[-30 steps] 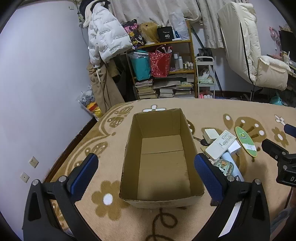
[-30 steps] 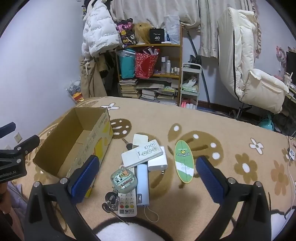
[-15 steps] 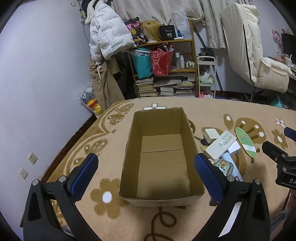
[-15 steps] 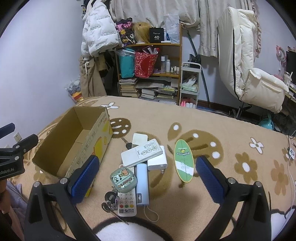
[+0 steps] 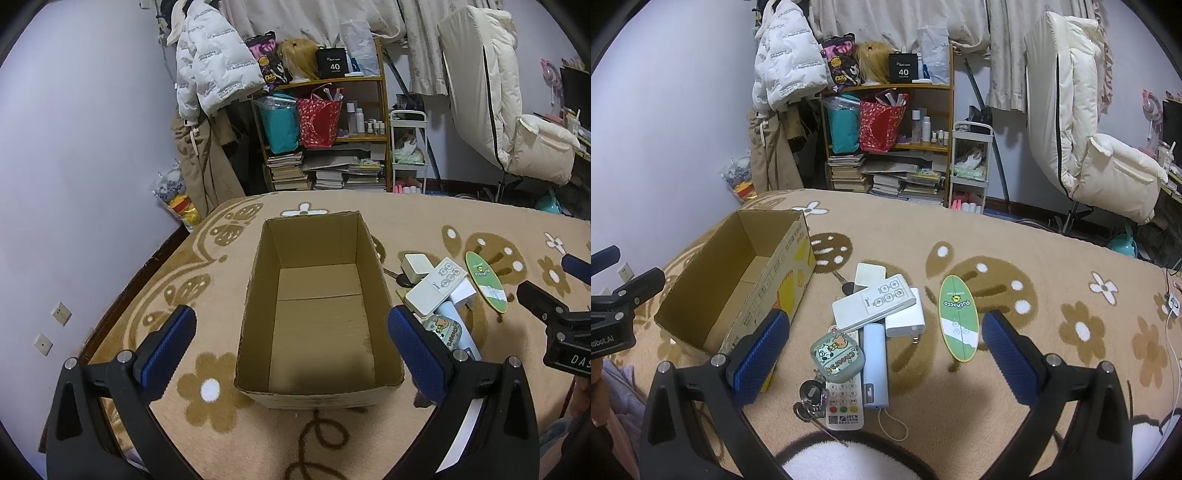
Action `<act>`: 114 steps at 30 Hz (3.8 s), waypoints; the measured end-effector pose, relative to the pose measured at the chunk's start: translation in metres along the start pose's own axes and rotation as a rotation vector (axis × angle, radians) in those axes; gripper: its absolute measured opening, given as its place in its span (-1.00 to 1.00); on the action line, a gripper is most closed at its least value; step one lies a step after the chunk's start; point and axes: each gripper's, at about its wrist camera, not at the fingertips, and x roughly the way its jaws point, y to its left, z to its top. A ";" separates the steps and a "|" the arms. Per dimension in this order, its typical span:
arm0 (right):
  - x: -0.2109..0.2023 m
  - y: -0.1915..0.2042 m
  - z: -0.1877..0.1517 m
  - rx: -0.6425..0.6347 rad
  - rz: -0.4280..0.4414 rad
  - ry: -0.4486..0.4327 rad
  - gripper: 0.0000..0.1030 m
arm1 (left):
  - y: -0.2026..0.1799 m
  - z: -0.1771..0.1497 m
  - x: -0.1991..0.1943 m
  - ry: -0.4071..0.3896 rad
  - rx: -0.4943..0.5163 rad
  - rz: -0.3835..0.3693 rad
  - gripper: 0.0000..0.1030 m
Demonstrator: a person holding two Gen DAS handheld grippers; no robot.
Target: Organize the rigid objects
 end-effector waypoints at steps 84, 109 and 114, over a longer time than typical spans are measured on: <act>0.118 0.040 -0.015 -0.140 0.056 0.221 1.00 | 0.051 -0.008 0.146 0.522 -0.001 0.059 0.99; 0.145 0.061 -0.048 -0.242 0.125 0.380 0.24 | 0.055 -0.030 0.170 0.666 -0.045 0.009 -0.54; 0.142 0.062 -0.048 -0.232 0.109 0.372 0.23 | 0.053 -0.031 0.170 0.669 -0.042 -0.015 -0.74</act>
